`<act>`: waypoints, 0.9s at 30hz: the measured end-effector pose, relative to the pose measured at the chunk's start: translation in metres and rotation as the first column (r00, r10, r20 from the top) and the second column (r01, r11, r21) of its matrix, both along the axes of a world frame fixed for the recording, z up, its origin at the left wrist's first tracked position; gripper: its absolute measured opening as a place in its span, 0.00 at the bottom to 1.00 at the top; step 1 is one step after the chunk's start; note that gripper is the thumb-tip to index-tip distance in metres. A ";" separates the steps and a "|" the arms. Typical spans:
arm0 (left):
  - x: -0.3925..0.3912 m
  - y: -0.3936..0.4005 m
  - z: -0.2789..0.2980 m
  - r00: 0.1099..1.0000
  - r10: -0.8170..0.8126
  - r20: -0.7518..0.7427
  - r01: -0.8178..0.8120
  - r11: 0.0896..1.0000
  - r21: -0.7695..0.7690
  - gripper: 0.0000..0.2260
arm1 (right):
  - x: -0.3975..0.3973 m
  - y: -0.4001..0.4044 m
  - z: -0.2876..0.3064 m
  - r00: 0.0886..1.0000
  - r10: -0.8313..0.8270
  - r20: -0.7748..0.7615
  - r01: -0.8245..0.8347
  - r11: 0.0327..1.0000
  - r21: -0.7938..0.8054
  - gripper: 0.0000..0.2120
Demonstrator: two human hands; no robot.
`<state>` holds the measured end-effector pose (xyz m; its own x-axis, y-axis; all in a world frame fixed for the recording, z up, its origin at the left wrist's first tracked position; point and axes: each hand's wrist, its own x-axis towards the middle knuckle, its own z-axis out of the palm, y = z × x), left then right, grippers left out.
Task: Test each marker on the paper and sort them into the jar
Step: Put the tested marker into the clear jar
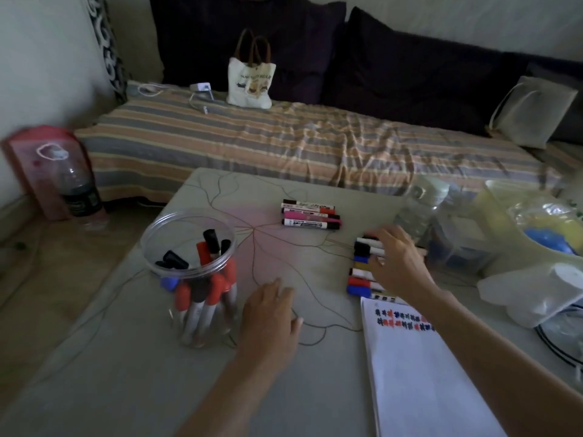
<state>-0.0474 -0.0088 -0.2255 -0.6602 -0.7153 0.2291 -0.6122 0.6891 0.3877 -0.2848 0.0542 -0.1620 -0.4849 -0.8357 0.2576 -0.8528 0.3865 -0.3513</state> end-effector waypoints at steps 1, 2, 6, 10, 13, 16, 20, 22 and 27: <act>-0.003 0.000 -0.003 1.000 0.000 0.027 0.000 1.000 -0.015 0.21 | 0.004 -0.019 0.002 0.997 0.071 -0.024 -0.071 0.997 0.005 0.21; -0.006 -0.001 -0.005 0.999 0.006 0.052 -0.005 1.000 -0.024 0.20 | 0.009 -0.039 0.004 0.992 0.122 -0.029 -0.121 0.992 0.043 0.22; -0.016 -0.004 -0.017 0.999 0.034 0.017 -0.033 0.998 -0.051 0.17 | 0.026 -0.106 -0.002 0.982 0.186 -0.008 -0.172 0.920 0.352 0.30; -0.020 -0.006 -0.020 0.999 0.034 0.019 -0.033 0.997 -0.076 0.18 | 0.021 -0.138 -0.009 0.991 0.126 0.052 -0.136 0.886 0.444 0.36; -0.017 -0.012 -0.019 1.000 0.001 0.020 0.001 0.996 -0.089 0.22 | 0.018 -0.138 -0.014 0.998 0.048 0.051 -0.066 0.889 0.454 0.34; -0.015 -0.013 -0.021 0.999 -0.012 0.037 0.016 0.995 -0.103 0.23 | 0.025 -0.119 -0.020 0.990 0.078 -0.115 -0.038 0.949 0.314 0.34; -0.021 -0.009 -0.019 0.997 0.037 0.073 -0.031 0.996 -0.080 0.24 | 0.014 -0.113 -0.019 0.970 0.167 -0.178 -0.122 0.964 0.238 0.47; -0.022 -0.008 -0.020 0.998 0.048 0.045 -0.044 0.995 -0.092 0.23 | 0.003 -0.124 -0.017 0.981 0.174 -0.085 -0.129 0.914 0.384 0.58; -0.019 -0.015 -0.023 1.000 0.021 -0.016 -0.023 0.991 -0.132 0.21 | -0.013 -0.159 -0.022 0.982 0.184 0.053 -0.183 0.816 0.548 0.59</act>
